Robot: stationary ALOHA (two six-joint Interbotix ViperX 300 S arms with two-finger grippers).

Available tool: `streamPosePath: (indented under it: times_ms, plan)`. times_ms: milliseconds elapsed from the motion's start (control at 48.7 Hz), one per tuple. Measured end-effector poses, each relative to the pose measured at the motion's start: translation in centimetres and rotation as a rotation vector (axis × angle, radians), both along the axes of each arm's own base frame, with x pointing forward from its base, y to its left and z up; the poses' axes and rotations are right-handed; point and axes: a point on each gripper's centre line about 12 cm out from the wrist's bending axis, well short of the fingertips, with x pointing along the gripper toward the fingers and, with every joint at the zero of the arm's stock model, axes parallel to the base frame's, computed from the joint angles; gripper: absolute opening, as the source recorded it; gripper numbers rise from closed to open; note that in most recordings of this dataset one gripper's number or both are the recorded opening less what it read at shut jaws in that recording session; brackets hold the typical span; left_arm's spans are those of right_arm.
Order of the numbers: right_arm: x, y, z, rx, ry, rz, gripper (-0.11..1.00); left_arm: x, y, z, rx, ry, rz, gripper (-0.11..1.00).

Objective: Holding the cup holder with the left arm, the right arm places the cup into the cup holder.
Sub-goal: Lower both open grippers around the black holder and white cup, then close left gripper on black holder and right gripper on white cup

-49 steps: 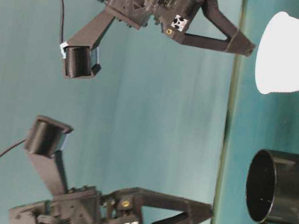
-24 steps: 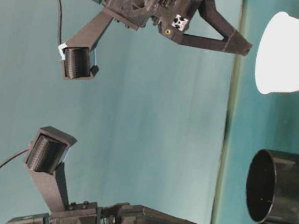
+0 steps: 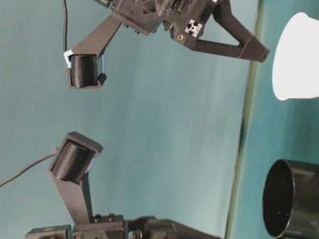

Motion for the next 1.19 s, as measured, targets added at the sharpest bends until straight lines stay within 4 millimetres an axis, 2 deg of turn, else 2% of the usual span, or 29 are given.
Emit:
streamPosePath:
  times_ms: [144, 226, 267, 349, 472, 575, 616, 657, 985, 1190]
  plan:
    - [0.1, -0.3, 0.0, -0.001, -0.001, -0.004, 0.09, 0.0, 0.0, -0.4, 0.000, -0.023, 0.002, 0.03]
    - [0.0, -0.6, -0.1, -0.003, 0.002, -0.007, 0.20, -0.1, 0.0, -0.6, 0.001, -0.020, 0.003, 0.04]
    - [0.0, -0.7, 0.0, -0.004, 0.001, -0.012, 0.27, -0.2, -0.1, -0.8, -0.001, -0.016, 0.005, 0.09]
    - [-0.1, -1.0, -0.1, -0.004, 0.006, -0.018, 0.46, -0.4, 0.0, -1.0, -0.004, -0.008, 0.014, 0.25]
    - [-0.2, -1.3, -0.5, -0.001, 0.024, -0.028, 0.82, -0.6, 0.0, -1.3, -0.011, -0.009, 0.031, 0.62]
    - [-0.4, -1.5, -1.1, -0.001, 0.060, -0.017, 0.98, -0.6, -0.1, -1.4, -0.009, -0.017, 0.025, 0.89]
    - [-0.5, -1.5, -1.4, -0.001, 0.079, -0.011, 0.99, -0.5, 0.0, -1.4, -0.009, -0.021, 0.026, 0.96]
    - [-0.5, -1.5, -1.7, -0.001, 0.097, -0.003, 0.98, -0.4, 0.0, -1.6, -0.010, -0.023, 0.027, 0.98]
    - [-0.5, -1.5, -2.3, 0.007, 0.158, 0.003, 0.98, -0.1, 0.0, -3.0, -0.012, 0.003, 0.030, 0.98]
    - [-0.5, -1.6, -2.4, 0.007, 0.159, 0.001, 0.98, 0.4, 0.7, -4.5, -0.015, 0.012, 0.052, 0.98]
